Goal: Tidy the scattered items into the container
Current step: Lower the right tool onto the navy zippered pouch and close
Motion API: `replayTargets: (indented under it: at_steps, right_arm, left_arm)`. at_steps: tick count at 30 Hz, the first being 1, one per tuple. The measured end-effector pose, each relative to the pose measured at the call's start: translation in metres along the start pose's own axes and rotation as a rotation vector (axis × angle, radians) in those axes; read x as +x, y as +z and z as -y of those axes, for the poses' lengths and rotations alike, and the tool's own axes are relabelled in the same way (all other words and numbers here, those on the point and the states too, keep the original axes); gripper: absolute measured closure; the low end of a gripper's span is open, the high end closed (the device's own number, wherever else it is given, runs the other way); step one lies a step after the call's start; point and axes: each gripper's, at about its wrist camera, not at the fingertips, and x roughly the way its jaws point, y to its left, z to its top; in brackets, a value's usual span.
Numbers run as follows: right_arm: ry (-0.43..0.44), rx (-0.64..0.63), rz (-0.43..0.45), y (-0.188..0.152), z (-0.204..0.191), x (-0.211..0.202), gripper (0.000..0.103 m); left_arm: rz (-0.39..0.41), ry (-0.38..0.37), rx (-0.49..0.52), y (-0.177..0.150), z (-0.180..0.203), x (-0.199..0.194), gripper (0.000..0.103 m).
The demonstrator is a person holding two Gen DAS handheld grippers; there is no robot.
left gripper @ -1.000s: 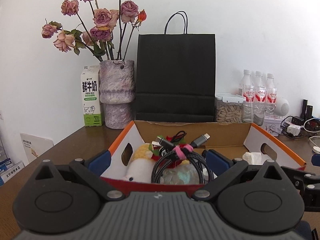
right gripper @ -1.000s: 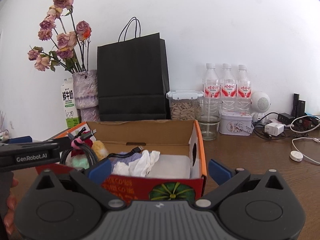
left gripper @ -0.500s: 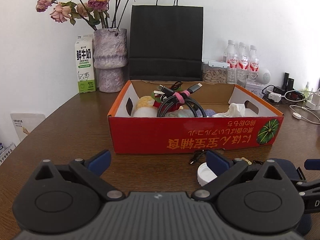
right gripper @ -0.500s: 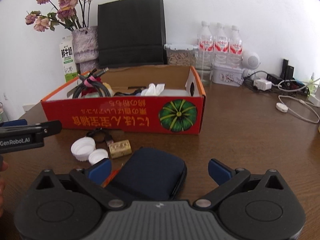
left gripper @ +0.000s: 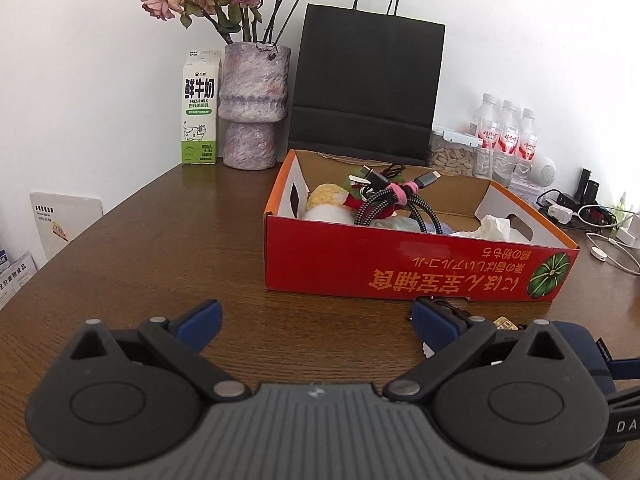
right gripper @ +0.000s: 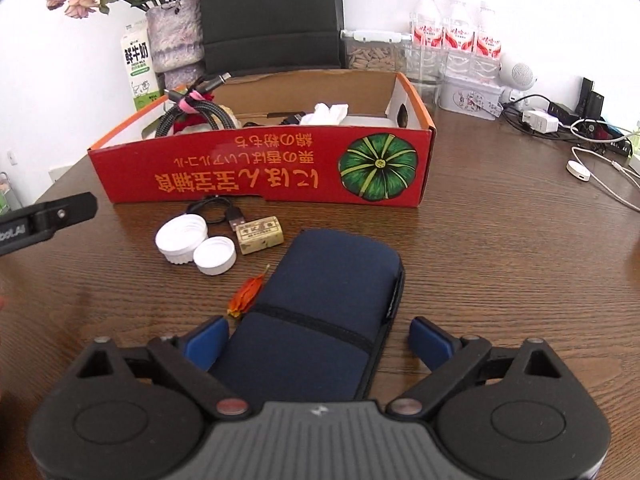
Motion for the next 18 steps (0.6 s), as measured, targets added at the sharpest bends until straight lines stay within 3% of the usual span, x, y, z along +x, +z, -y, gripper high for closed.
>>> replayTargets:
  at_steps: [7,10,18]
  right_arm:
    - [0.012,-0.053,-0.040,0.009,0.005,0.002,0.026]
    - [-0.001,-0.063,0.000,0.005,0.006,-0.002,0.034]
    - [0.024,0.007,0.079,-0.001,0.021,-0.011,0.039]
  left_arm:
    - [-0.007,-0.010,0.006,-0.001,0.002,0.000,0.000]
    - [-0.014,-0.014,0.006,-0.002,0.002,0.001,0.000]
    - [-0.041,-0.024,0.022,-0.006,0.005,0.005,0.000]
